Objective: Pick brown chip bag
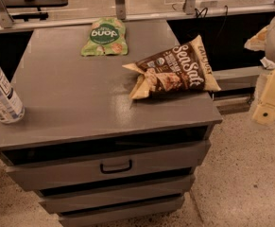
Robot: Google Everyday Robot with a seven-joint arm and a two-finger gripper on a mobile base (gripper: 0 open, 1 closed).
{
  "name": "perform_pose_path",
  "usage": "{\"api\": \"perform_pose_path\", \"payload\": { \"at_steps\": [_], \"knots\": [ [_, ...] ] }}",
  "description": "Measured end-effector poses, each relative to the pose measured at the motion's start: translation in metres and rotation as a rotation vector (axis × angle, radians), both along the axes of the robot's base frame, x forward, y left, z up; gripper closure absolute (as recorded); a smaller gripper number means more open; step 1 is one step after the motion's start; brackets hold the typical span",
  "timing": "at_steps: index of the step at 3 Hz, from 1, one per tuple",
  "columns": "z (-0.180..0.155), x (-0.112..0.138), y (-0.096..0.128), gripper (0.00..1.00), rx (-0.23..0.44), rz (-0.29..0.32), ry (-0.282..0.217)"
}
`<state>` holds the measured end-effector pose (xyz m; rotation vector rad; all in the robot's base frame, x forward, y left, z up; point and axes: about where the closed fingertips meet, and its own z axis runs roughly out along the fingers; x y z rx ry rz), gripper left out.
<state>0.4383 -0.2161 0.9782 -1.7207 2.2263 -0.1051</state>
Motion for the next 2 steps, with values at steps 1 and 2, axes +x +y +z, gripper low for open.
{"api": "perform_pose_path", "payload": {
  "at_steps": [1, 2],
  "knots": [
    [0.0000, 0.0000, 0.0000, 0.00, 0.000, 0.000, 0.000],
    [0.0000, 0.0052, 0.0035, 0.00, 0.021, 0.011, -0.012]
  ]
}}
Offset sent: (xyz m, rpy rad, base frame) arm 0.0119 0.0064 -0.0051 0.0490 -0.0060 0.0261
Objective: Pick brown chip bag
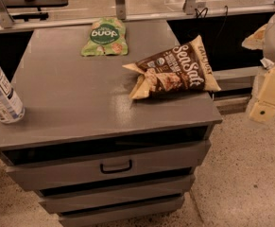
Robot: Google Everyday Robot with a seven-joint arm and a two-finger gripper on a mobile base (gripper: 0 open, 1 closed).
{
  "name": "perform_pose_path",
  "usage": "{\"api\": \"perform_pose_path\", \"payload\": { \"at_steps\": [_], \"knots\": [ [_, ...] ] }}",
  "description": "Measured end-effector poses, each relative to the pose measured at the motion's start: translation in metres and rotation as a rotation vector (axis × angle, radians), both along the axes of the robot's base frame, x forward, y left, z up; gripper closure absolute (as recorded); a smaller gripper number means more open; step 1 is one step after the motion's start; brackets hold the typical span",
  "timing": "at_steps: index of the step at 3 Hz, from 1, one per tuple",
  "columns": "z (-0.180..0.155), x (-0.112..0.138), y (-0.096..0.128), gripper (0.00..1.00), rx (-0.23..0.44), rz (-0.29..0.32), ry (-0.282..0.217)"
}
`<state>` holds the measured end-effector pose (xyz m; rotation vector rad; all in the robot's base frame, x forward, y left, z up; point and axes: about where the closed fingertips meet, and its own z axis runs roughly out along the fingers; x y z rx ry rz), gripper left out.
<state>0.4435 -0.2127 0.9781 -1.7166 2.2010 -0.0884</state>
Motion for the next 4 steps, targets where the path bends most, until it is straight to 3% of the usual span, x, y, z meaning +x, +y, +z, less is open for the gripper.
{"api": "perform_pose_path", "payload": {
  "at_steps": [1, 3, 4],
  "knots": [
    [-0.014, 0.029, 0.015, 0.00, 0.080, 0.035, -0.034],
    [-0.049, 0.134, 0.072, 0.00, 0.225, 0.156, -0.184],
    [-0.067, 0.162, 0.094, 0.00, 0.267, 0.206, -0.230]
  ]
}}
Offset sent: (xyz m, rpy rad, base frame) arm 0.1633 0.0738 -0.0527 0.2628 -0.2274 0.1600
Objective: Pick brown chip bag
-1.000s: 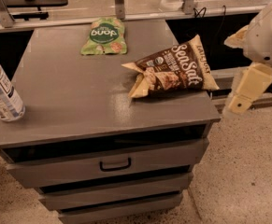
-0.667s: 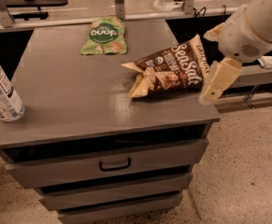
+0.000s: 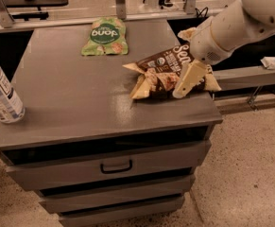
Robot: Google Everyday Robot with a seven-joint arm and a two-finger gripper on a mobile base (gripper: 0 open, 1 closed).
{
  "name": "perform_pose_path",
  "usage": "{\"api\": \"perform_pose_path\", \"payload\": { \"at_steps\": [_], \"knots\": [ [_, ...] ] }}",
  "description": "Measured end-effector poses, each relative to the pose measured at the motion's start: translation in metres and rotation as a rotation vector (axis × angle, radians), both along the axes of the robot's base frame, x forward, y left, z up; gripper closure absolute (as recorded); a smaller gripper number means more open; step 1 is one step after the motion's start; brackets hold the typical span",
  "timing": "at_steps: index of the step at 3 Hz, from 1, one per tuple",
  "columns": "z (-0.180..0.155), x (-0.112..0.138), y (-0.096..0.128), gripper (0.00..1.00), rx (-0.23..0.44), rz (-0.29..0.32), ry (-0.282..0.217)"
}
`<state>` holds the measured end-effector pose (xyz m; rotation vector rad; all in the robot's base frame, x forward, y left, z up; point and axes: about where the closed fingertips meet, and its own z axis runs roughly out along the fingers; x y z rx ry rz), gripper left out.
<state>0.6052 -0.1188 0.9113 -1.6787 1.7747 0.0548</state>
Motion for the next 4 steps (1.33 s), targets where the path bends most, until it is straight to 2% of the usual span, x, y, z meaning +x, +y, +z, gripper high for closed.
{"api": "perform_pose_path", "payload": {
  "at_steps": [1, 2, 3, 4],
  "knots": [
    [-0.023, 0.016, 0.016, 0.00, 0.017, 0.032, -0.007],
    [-0.043, 0.021, 0.024, 0.16, 0.024, 0.057, 0.001],
    [-0.053, 0.024, 0.026, 0.40, 0.033, 0.065, 0.006],
    [-0.039, 0.018, 0.029, 0.63, 0.051, 0.078, -0.014]
  ]
}}
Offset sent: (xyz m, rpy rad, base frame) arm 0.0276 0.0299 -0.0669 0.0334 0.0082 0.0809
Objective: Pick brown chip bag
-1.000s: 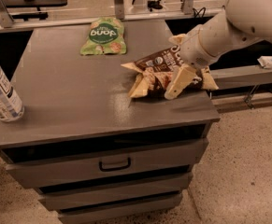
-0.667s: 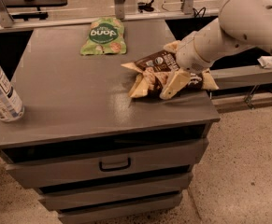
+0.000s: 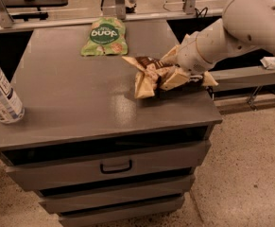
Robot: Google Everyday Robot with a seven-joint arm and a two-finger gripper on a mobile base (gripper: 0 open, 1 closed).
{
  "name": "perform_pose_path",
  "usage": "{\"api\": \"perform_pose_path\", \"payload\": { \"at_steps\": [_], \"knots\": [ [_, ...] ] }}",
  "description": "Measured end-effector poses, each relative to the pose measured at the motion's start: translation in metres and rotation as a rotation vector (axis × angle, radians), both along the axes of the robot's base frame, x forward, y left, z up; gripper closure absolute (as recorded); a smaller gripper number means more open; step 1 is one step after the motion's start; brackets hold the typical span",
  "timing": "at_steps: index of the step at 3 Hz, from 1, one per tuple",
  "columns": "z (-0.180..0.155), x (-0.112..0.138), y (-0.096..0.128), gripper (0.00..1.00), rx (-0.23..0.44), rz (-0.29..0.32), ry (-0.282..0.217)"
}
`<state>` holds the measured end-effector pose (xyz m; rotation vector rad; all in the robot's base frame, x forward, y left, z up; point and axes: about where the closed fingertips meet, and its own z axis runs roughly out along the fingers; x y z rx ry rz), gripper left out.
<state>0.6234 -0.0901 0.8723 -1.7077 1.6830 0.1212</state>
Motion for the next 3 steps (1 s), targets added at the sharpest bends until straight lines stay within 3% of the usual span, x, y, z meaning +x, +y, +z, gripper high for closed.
{"api": "perform_pose_path", "payload": {
  "at_steps": [1, 2, 3],
  "knots": [
    [0.036, -0.012, 0.009, 0.87, 0.038, 0.033, -0.039],
    [0.082, -0.020, 0.022, 1.00, 0.109, 0.076, -0.089],
    [0.121, -0.020, 0.036, 1.00, 0.244, 0.108, -0.112]
  ]
}}
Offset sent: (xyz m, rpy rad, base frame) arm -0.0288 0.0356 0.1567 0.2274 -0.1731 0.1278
